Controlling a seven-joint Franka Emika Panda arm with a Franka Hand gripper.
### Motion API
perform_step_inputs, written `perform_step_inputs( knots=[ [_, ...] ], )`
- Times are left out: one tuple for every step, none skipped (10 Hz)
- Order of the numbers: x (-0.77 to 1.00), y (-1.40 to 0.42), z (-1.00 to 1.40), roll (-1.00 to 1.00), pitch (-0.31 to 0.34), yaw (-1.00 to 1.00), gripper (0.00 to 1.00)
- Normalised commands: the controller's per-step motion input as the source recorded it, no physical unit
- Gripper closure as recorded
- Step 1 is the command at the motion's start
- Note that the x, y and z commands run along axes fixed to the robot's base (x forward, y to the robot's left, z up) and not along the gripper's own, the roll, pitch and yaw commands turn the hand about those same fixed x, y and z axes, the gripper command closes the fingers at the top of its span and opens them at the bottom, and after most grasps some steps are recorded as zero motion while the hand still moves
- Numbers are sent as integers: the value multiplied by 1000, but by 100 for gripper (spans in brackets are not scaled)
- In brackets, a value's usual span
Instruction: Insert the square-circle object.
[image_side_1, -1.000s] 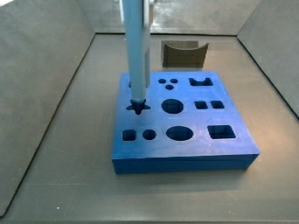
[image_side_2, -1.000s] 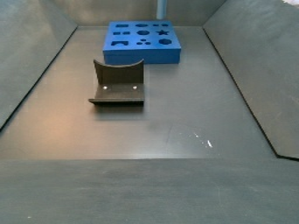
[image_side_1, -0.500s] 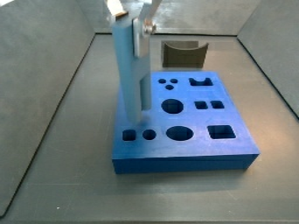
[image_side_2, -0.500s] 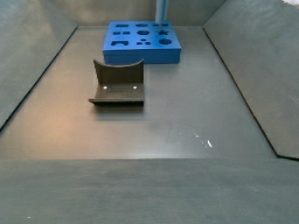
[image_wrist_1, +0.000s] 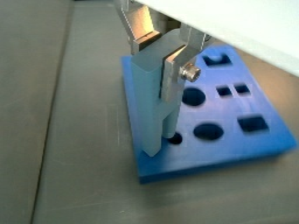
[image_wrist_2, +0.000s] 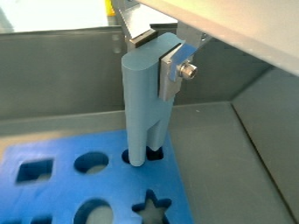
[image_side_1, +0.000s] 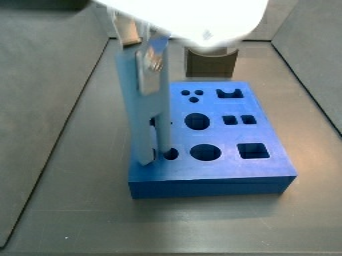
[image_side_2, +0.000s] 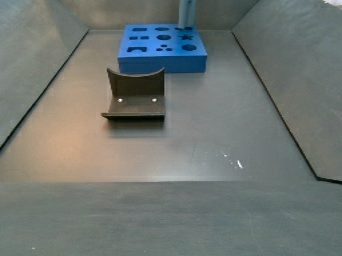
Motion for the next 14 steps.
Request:
perform_step_inputs(
  knots=[
    [0,-197,-366,24,34,-931,100],
    [0,-189,-354,40,51,-894,100],
    [109,-169,-117,79,63,-754,100],
    [166,-151,-111,139,67,-671,100],
    [46,-109,-166,97,60,-569,100],
    [0,-71,-223,231,44,-660,100],
    [151,-49,-249,356,114,-551,100],
    [97,0,-194,444,106,-531,100],
    [103,0,-171,454,110,-514,100],
    [154,0,-151,473,121,-460,100],
    [237,-103,-277,370,146,-460,100],
    [251,-103,-263,243,146,-520,100],
    [300,-111,-294,161,149,-517,100],
    [309,-86,-320,147,144,-534,100]
  ],
)
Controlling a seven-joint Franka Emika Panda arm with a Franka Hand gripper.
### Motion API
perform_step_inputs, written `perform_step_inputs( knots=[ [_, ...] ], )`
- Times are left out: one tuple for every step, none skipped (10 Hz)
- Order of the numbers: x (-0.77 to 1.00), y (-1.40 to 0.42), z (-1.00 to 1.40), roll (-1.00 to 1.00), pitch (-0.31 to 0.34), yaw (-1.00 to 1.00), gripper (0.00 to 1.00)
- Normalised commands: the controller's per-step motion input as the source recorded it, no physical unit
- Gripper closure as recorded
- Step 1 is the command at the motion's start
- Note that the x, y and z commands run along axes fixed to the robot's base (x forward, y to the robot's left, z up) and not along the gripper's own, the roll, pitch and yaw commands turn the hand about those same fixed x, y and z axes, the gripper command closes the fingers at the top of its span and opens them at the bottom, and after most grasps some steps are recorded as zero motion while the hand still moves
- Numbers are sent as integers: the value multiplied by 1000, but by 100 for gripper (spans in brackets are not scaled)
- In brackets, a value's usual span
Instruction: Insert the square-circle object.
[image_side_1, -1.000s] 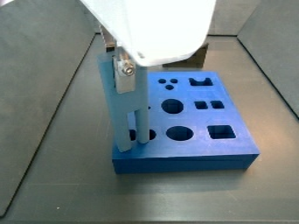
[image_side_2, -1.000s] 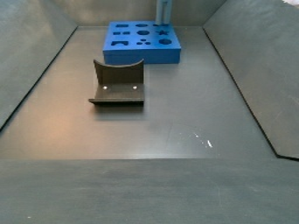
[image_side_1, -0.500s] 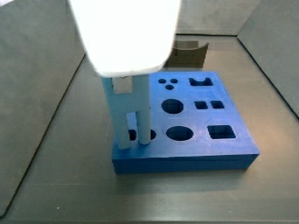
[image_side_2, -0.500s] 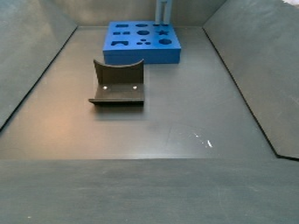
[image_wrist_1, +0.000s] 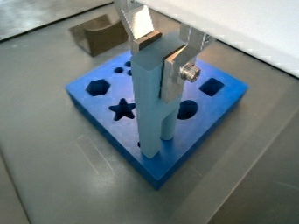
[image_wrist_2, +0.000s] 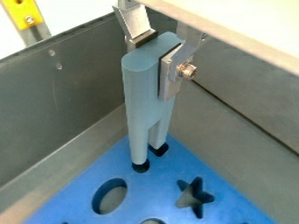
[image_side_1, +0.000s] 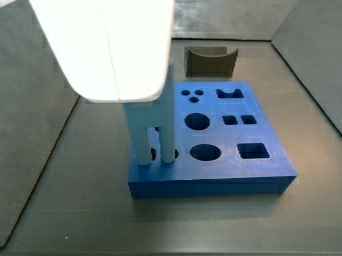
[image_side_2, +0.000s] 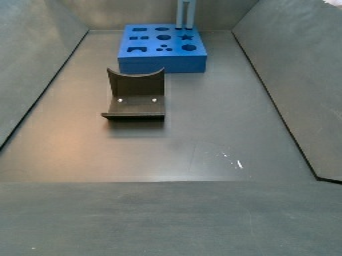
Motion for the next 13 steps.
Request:
perform_step_inputs(
  knots=[
    [331,-34,-340,157,163,-509,100],
    [211,0,-243,130,130,-169,100],
    [69,0,-229,64,67,0,100],
    [37,66,-234,51,37,20,100],
    [23,114,-231,60,34,83,100],
    [77,37,-263,69,43,114,100],
    [26,40,-300,79,20,111,100],
    [6,71,-314,96,7,143,100],
    [31,54,-314,101,16,143,100],
    [69,34,-334,100,31,129,100],
    [9,17,-329,67,4,109,100],
    [0,20,-343,37,0,57,100],
    [0,23,-391,33,0,37,100]
  ],
)
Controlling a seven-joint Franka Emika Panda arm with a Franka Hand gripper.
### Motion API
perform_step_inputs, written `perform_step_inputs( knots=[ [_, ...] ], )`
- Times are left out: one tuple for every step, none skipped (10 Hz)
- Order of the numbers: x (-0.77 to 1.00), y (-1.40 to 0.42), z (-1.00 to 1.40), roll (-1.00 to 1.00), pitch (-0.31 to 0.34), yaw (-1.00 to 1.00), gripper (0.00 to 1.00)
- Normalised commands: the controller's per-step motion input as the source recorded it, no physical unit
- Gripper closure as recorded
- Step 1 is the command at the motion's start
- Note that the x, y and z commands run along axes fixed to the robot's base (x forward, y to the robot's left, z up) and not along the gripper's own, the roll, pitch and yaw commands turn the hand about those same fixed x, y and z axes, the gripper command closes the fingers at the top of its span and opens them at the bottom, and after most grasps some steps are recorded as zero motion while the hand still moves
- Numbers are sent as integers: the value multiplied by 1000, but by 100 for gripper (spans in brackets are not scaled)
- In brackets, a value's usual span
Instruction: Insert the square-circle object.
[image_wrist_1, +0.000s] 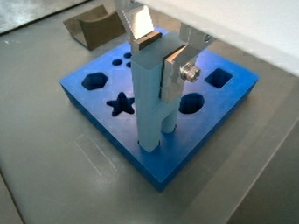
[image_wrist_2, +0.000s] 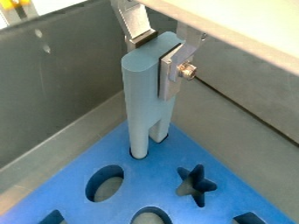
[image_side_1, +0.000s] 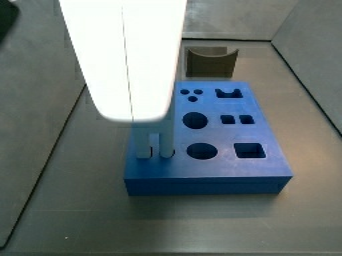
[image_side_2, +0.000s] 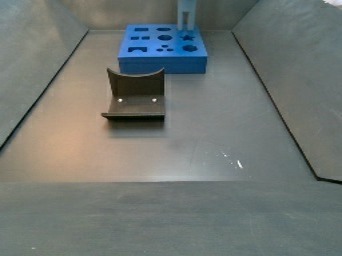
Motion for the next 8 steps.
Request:
perform_step_inputs(
  knots=[
    [0,11,-403,13,0,11,100],
    [0,3,-394,0,4,0,100],
    [0,29,-351,0,26,0,100],
    [0,14,-294,6,14,0,100],
    [29,0,-320,0,33,-23,100],
    [0,0,-103,-53,0,-17,100],
    [0,23,0,-66,0,-11,100],
    [0,0,0,0,14,0,100]
  ],
)
